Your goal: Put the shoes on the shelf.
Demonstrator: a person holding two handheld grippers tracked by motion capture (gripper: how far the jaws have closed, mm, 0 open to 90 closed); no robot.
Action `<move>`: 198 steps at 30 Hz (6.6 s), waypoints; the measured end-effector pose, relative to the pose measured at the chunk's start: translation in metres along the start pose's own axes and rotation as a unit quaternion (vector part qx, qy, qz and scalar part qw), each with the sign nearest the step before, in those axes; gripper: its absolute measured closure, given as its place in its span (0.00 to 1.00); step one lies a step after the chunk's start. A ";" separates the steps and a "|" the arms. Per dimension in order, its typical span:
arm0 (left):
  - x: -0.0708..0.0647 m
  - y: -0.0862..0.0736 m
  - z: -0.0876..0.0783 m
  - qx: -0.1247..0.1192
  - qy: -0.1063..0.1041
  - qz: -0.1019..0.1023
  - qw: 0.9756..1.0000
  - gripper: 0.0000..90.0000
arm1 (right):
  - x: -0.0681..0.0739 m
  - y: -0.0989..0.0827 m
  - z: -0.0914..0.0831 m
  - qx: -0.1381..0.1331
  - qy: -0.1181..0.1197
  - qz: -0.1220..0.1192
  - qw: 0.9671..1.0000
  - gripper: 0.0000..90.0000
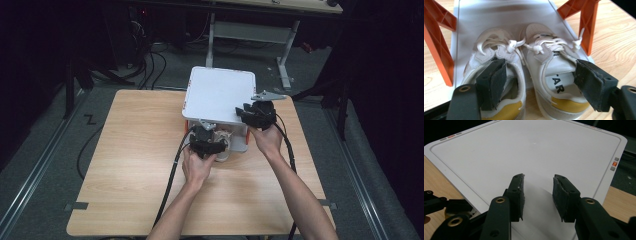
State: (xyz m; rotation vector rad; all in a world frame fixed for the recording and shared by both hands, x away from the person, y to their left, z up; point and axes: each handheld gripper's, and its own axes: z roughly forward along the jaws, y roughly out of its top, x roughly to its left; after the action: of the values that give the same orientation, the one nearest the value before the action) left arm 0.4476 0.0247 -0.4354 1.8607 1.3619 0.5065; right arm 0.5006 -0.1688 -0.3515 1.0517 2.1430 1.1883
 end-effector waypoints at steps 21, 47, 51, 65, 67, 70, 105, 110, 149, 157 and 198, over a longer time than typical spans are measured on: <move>0.006 -0.041 -0.040 0.025 0.014 0.014 0.999 0.10 | 0.001 0.000 0.001 -0.001 -0.003 0.001 1.000 0.68; -0.004 -0.050 0.002 0.049 0.060 -0.006 0.997 0.12 | 0.004 0.000 0.004 -0.008 -0.007 -0.006 1.000 0.68; -0.003 -0.045 0.007 0.045 0.064 -0.013 0.997 0.17 | 0.004 0.000 0.004 -0.007 -0.007 -0.006 1.000 0.68; 0.000 -0.032 0.035 0.009 0.070 -0.026 0.997 0.25 | 0.004 0.001 0.004 -0.003 -0.008 -0.001 1.000 0.68; 0.000 -0.032 0.039 0.000 0.073 -0.028 0.997 0.27 | 0.004 0.001 0.004 -0.003 -0.009 0.000 1.000 0.68; 0.000 -0.032 0.042 -0.004 0.081 -0.024 0.996 0.30 | 0.004 0.002 0.004 -0.001 -0.011 -0.003 1.000 0.68; 0.028 -0.019 -0.039 -0.052 0.013 0.024 0.998 0.35 | 0.001 0.002 0.000 0.004 -0.014 0.008 1.000 0.59; 0.033 -0.018 -0.064 -0.049 0.000 0.042 0.998 0.34 | -0.006 0.000 -0.005 0.005 -0.011 0.027 1.000 0.58; 0.091 -0.052 -0.147 -0.096 -0.048 0.000 0.994 0.24 | -0.008 -0.084 -0.125 -0.073 0.011 0.056 0.996 0.46; 0.099 -0.066 -0.150 -0.095 -0.053 -0.010 0.994 0.23 | -0.015 -0.111 -0.133 -0.062 0.014 0.080 0.995 0.46; 0.126 -0.122 -0.091 -0.019 0.033 -0.021 0.999 0.25 | -0.032 -0.196 -0.072 0.069 -0.056 0.104 0.991 0.47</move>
State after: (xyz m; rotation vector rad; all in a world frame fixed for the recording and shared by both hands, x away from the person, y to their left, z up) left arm 0.3524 0.1900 -0.4861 1.7961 1.4225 0.5732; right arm 0.3915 -0.2949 -0.4812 1.3986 2.0919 1.0535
